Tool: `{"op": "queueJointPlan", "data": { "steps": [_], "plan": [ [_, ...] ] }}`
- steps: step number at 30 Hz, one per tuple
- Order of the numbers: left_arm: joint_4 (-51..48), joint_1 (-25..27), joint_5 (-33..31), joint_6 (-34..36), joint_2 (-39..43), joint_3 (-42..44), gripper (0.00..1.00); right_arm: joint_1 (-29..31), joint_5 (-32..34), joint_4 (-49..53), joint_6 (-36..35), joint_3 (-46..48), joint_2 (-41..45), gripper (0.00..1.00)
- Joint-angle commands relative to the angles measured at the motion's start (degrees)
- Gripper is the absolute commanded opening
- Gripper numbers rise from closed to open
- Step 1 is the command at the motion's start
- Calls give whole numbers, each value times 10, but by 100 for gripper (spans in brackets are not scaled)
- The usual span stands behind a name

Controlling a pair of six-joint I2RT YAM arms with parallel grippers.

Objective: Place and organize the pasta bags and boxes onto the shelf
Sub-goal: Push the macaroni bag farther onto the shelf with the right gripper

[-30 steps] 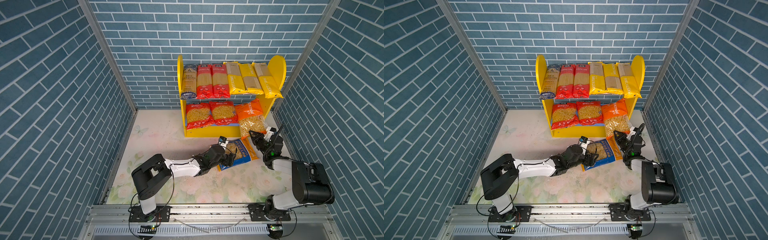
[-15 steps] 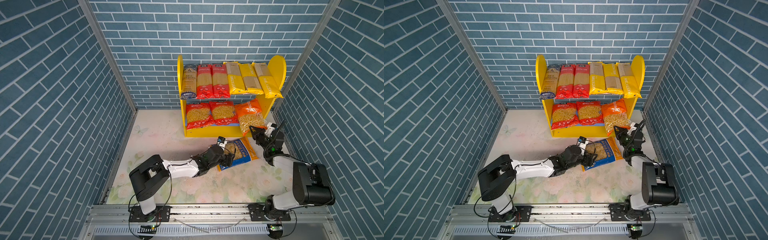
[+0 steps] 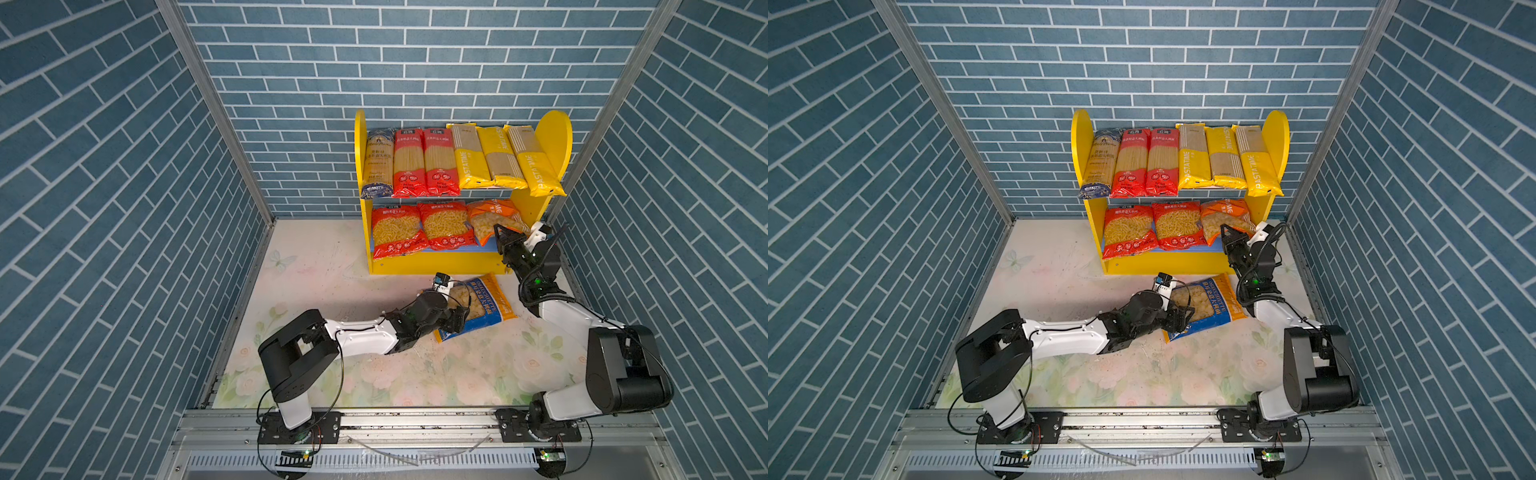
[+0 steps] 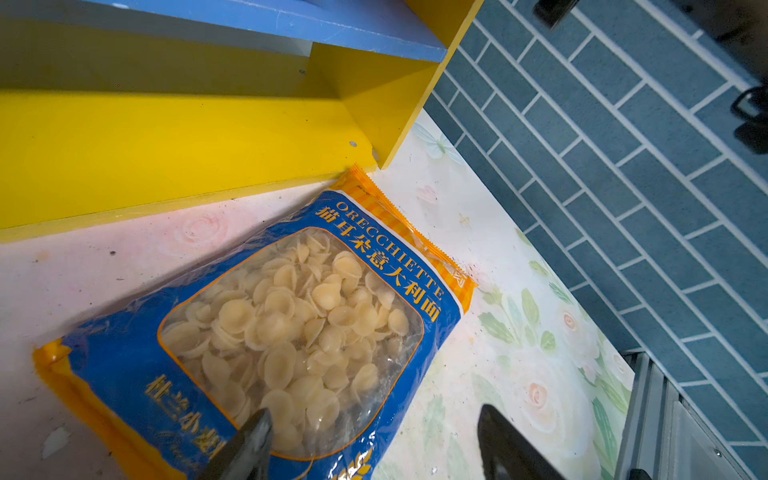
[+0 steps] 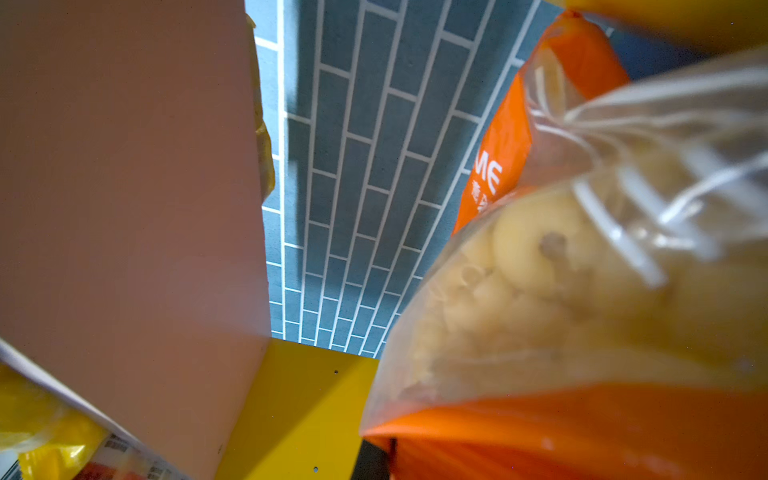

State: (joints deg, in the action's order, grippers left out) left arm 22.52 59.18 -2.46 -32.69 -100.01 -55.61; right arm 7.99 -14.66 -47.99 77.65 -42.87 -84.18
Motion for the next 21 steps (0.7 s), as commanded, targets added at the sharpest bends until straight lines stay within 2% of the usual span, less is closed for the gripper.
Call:
{"op": "queueJointPlan", "data": {
  "steps": [1, 4, 8, 14, 17, 21],
  "plan": [
    [-17, 2, 2, 0, 15, 1, 78, -5, 16, -42, 13, 46, -27, 0],
    [-31, 2, -11, 15, 32, 8, 78, -19, -5, -75, 35, 64, -50, 0],
    [-36, 2, -30, 27, 54, 21, 78, -28, -20, -58, 21, 55, -36, 2],
    [-89, 2, -78, 67, 100, 34, 80, -24, -33, -11, -7, 52, -13, 39],
    [-115, -4, -98, 82, 117, 34, 80, -20, -43, 14, -17, 61, 11, 46],
    [-136, -16, -106, 80, 133, 39, 81, -10, -48, 88, -56, 68, 63, 51]
  ]
}}
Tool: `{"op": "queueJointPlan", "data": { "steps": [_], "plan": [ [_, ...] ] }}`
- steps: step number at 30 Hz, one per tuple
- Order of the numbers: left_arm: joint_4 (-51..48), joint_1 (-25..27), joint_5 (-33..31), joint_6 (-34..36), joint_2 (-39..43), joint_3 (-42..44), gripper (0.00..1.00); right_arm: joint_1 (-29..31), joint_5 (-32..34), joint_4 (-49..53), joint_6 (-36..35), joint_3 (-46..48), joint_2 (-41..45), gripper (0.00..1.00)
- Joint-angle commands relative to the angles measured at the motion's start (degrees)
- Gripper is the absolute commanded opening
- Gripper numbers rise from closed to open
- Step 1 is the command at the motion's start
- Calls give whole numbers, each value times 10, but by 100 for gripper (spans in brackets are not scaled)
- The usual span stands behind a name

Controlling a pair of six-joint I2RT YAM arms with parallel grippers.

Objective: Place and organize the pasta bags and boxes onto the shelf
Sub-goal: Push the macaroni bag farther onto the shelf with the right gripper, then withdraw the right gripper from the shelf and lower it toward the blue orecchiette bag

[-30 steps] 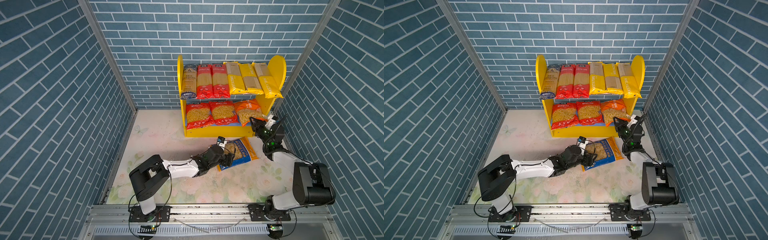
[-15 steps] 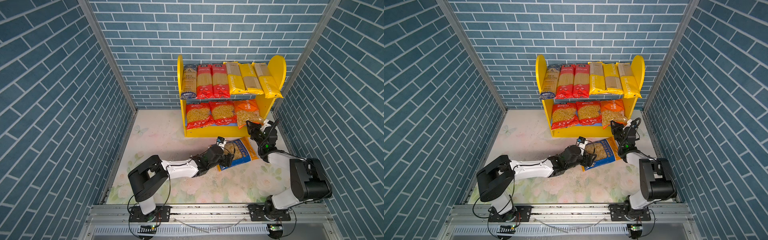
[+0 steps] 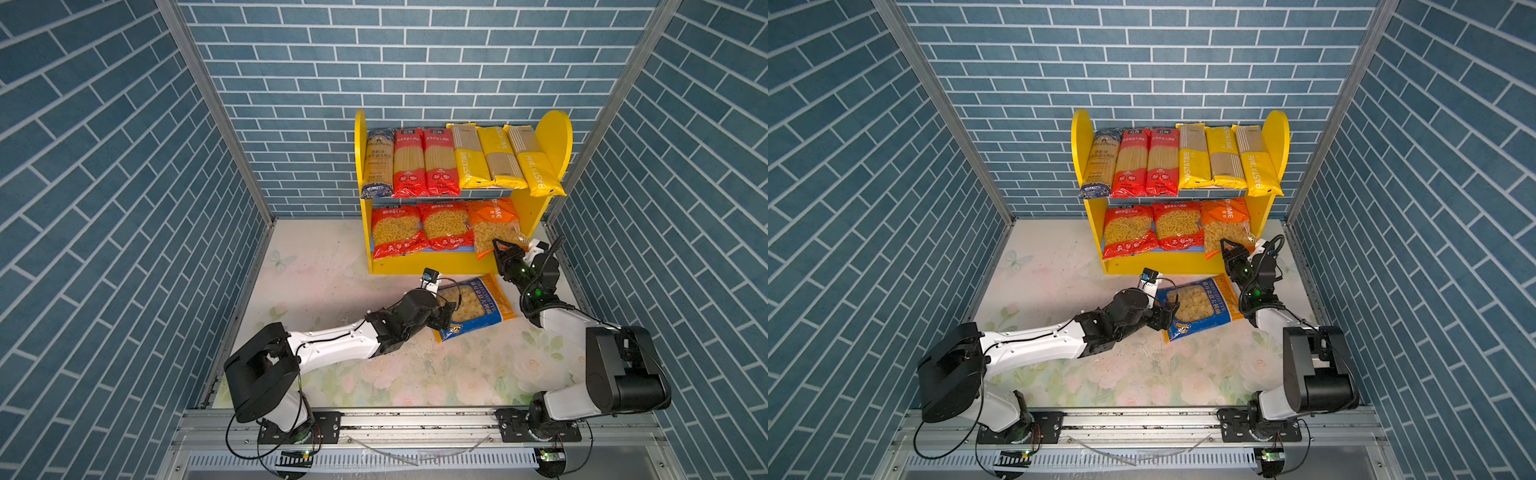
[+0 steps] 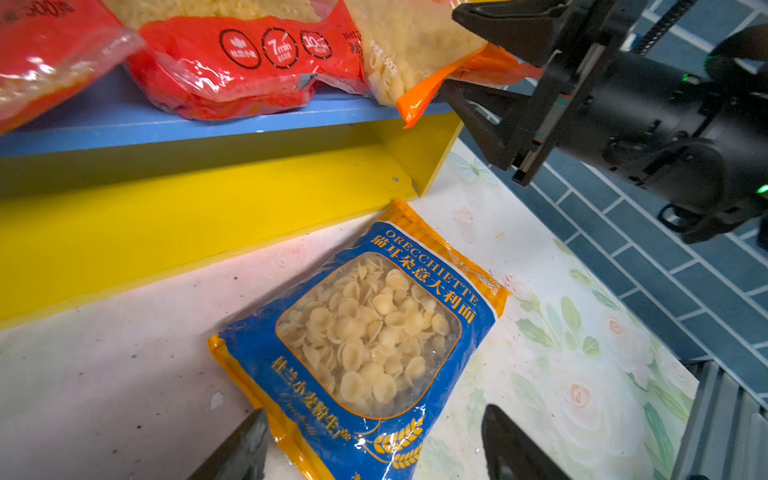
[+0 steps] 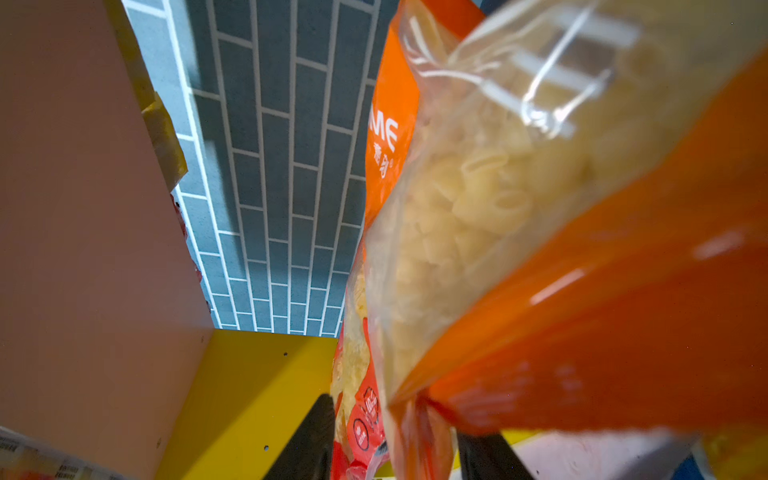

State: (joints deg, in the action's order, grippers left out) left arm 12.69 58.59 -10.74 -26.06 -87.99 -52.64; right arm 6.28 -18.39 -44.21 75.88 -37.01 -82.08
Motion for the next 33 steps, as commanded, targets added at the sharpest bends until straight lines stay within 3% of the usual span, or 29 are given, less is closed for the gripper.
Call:
{"op": "queueJointPlan", "data": {
  "steps": [1, 5, 14, 19, 26, 33],
  "plan": [
    [-48, -14, -24, 11, 17, 9, 81, 11, -7, 76, -51, 9, 55, 51],
    [-84, -44, -29, -23, 41, 31, 81, 36, 4, 169, -90, 10, 91, 53],
    [-63, -80, -33, -50, 109, 108, 81, 147, 85, 198, -93, 29, 132, 53],
    [-57, -82, -37, -73, 114, 125, 81, 186, 99, 167, -86, -17, 78, 54],
    [-85, -101, -55, -82, 166, 163, 81, 192, 111, 105, -64, -84, -13, 48],
    [-94, -104, -57, -91, 186, 176, 81, 192, 145, 106, -58, -120, -49, 46]
  ]
}}
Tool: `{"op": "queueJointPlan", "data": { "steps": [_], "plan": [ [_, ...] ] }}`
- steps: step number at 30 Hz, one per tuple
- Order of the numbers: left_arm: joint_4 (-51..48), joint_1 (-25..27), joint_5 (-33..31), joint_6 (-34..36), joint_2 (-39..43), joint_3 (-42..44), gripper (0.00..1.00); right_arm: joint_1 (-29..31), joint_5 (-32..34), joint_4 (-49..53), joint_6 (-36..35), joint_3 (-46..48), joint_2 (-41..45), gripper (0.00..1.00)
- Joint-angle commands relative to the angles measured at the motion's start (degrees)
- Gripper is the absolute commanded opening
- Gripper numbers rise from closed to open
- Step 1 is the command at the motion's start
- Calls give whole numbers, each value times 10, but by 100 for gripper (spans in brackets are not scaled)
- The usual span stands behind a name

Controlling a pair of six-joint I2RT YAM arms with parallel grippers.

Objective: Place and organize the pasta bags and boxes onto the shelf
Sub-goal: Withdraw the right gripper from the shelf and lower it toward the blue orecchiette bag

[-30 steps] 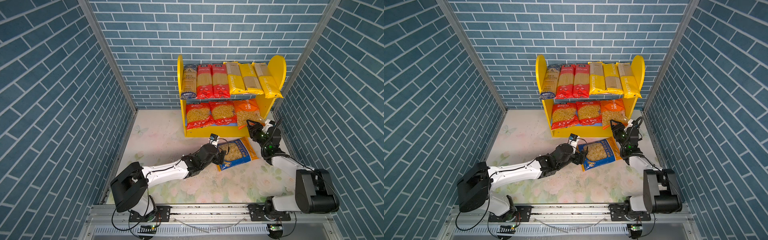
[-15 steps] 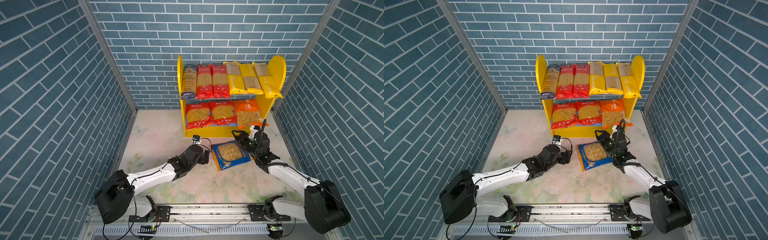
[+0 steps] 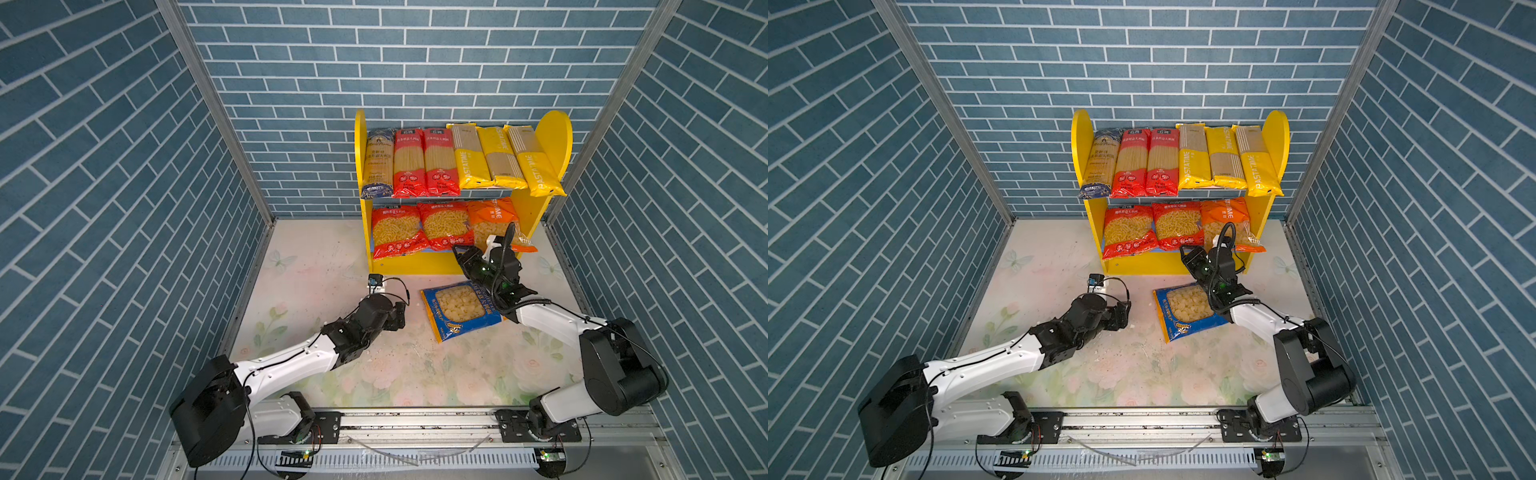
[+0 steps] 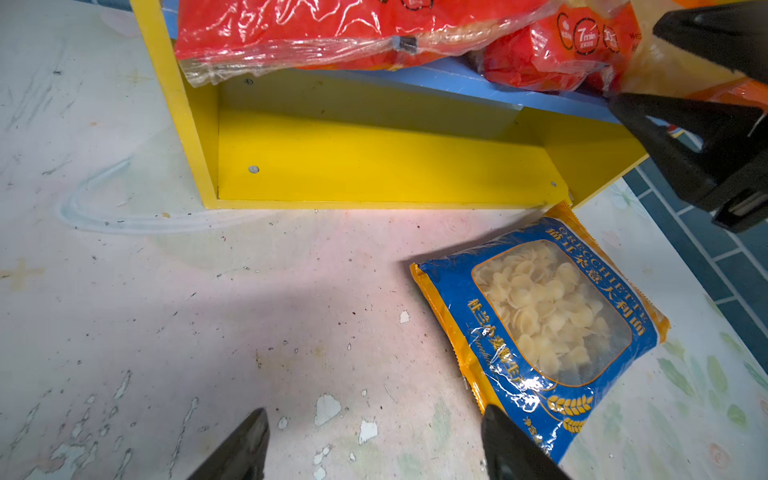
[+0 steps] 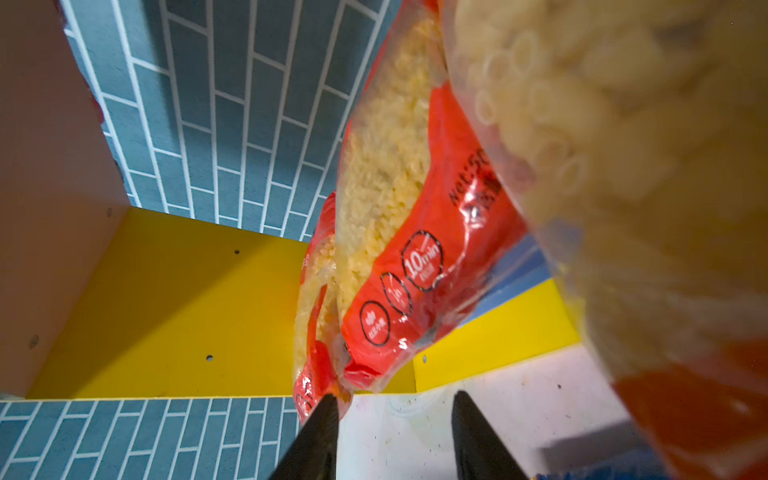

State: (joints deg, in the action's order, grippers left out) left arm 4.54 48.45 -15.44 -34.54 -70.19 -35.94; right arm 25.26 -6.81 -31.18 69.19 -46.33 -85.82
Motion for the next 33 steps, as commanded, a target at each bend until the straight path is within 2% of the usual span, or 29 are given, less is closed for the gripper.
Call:
{"op": "queueJointPlan", "data": {
  "steps": [1, 12, 15, 18, 21, 26, 33],
  "plan": [
    [-15, -3, -10, -5, 12, 9, 81, 3, 31, -23, 9, -33, -18, 46],
    [-26, -4, -29, -5, 43, 27, 81, 1, 68, -40, 29, -58, -73, 45],
    [-37, -4, -28, -5, 43, 21, 81, 2, 69, -67, 39, -70, -102, 37],
    [-44, -4, -33, -1, 49, 22, 81, 11, 58, -90, 52, -82, -125, 21],
    [-39, -5, -33, -2, 51, 26, 81, 29, 54, -94, 50, -88, -131, 12],
    [-32, -5, -27, -2, 37, 22, 81, 42, 56, -98, 61, -90, -133, 4],
    [-25, -13, -25, 0, 32, 21, 81, 44, 49, -94, 67, -62, -104, 0]
  ]
}}
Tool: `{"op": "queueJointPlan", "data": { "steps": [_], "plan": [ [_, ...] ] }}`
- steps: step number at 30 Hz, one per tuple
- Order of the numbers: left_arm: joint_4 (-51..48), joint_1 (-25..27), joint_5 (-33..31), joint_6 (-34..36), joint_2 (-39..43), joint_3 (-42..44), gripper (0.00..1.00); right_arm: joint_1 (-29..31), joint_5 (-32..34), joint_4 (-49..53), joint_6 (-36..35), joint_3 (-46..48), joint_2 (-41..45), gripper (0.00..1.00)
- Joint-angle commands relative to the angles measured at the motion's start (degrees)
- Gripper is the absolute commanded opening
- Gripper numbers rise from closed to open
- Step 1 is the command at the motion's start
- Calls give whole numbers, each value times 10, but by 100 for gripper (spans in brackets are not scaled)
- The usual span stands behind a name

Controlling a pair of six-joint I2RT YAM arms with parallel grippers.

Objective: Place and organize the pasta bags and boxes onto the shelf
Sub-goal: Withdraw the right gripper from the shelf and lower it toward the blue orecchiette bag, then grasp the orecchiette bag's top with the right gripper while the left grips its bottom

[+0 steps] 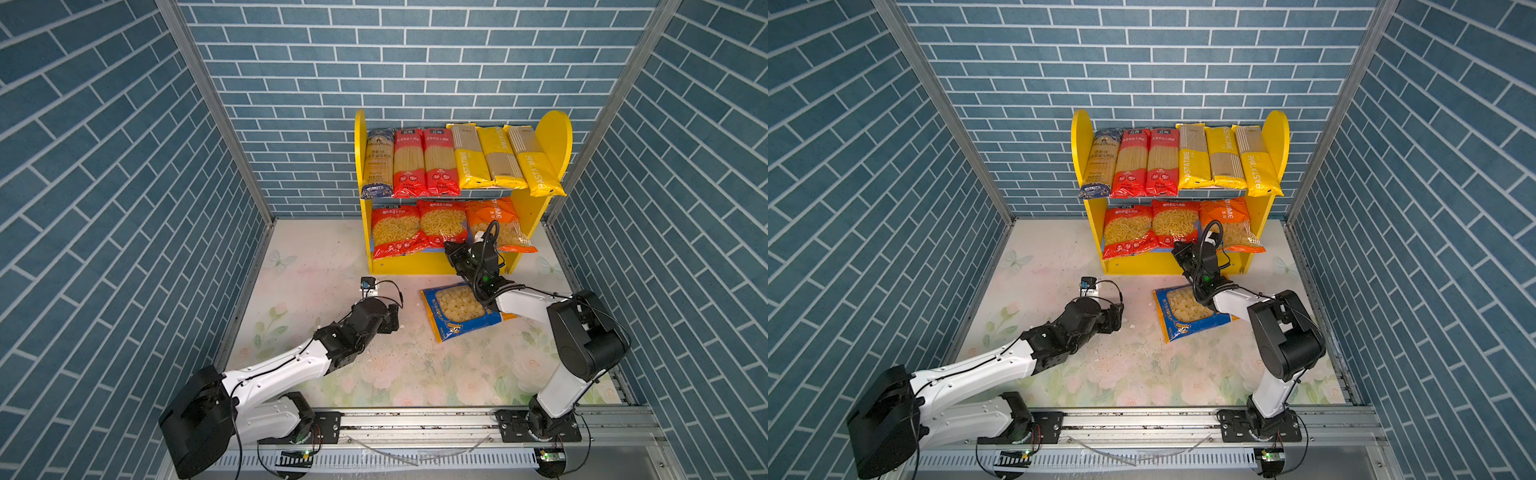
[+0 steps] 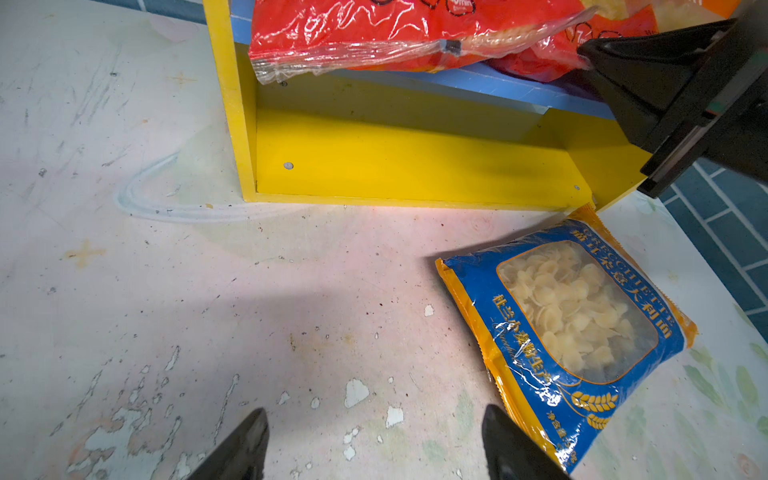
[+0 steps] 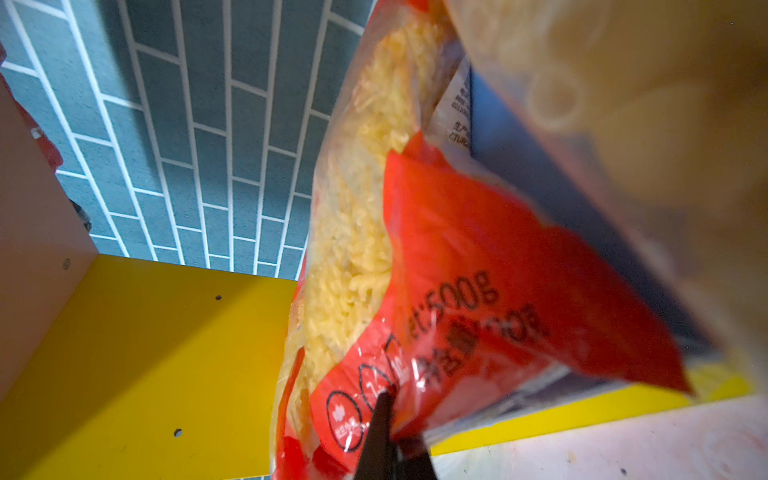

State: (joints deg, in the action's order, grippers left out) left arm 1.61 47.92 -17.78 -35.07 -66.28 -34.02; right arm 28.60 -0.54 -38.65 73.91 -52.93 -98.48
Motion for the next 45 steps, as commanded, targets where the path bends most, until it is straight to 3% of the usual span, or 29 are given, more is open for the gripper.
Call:
{"op": "queueJointPlan", "data": {
  "steps": [1, 4, 10, 13, 23, 29, 35, 40, 45],
  "plan": [
    [5, -9, 3, 4, -11, -1, 81, 10, -15, -20, 21, 11, 29, 0],
    [4, -11, 14, 8, -22, -17, 81, 10, -32, -21, 14, 25, 43, 1],
    [45, -11, 36, -29, -52, -16, 82, 12, -81, 31, -46, 41, 95, 38],
    [75, -10, 50, -44, -72, -10, 82, 15, -81, 77, -89, 70, 144, 45],
    [143, 16, 90, -70, -171, -33, 82, 18, -90, 289, -203, 174, 292, 47],
    [159, 50, 101, -86, -226, -58, 82, 0, -125, 437, -267, 182, 323, 48],
    [184, 57, 106, -116, -244, -41, 82, -117, -156, 512, -293, 200, 351, 48],
    [206, 72, 132, -131, -265, -42, 82, -195, -100, 573, -336, 178, 346, 58],
    [279, 77, 150, -171, -302, -29, 81, -253, -103, 556, -340, 171, 299, 62]
  ]
}}
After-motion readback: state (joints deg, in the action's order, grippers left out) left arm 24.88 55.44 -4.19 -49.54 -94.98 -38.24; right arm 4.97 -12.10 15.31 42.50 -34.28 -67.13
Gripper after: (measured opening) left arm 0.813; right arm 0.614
